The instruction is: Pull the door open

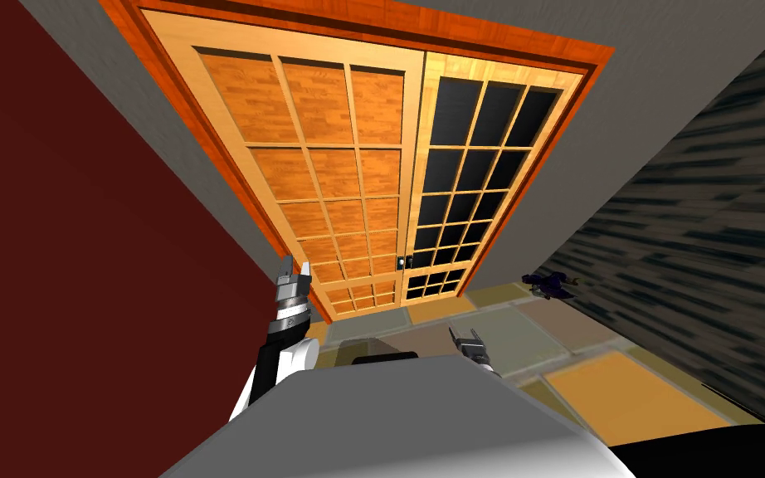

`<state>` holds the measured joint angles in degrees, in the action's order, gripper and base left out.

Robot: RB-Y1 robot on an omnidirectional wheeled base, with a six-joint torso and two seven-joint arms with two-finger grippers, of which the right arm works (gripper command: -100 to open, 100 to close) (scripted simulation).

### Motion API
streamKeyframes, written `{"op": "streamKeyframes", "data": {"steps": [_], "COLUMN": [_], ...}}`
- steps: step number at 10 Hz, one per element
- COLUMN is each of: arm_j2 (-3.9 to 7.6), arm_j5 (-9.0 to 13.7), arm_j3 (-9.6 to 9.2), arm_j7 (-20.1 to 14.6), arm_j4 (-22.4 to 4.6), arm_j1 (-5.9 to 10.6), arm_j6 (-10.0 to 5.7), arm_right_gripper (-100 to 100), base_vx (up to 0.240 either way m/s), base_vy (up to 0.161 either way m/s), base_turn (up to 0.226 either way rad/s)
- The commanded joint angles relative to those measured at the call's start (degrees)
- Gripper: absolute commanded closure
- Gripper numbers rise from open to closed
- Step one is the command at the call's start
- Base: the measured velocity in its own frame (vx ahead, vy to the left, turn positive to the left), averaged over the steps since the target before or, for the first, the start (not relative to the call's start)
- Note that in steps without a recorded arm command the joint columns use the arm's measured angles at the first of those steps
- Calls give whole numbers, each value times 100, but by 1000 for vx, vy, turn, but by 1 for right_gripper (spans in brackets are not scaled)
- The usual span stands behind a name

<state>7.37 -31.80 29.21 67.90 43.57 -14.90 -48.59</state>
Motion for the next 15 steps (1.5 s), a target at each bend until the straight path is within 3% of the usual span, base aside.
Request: {"op": "streamKeyframes", "data": {"steps": [1, 3, 5, 7, 10, 15], "arm_j2": [36, -12, -62, -166, -195, -449], "arm_j5": [168, 357, 426, 514, 531, 612], "arm_j3": [7, -19, -51, -122, -142, -330], "arm_j7": [140, 329, 401, 499, 518, 628], "arm_j4": [-146, -349, -409, -470, -477, -462], "arm_j1": [5, 189, 314, 550, 611, 1140], "arm_j6": [99, 182, 207, 232, 235, 231], "arm_right_gripper": [-100, -100, -100, -100, -100, -100], "base_vx": [-84, -3, 95, 115, 77, 134], "base_vy": [-23, -50, -61, -44, -25, -46], "base_turn": [-10, 22, 52, 53, 23, 71]}}
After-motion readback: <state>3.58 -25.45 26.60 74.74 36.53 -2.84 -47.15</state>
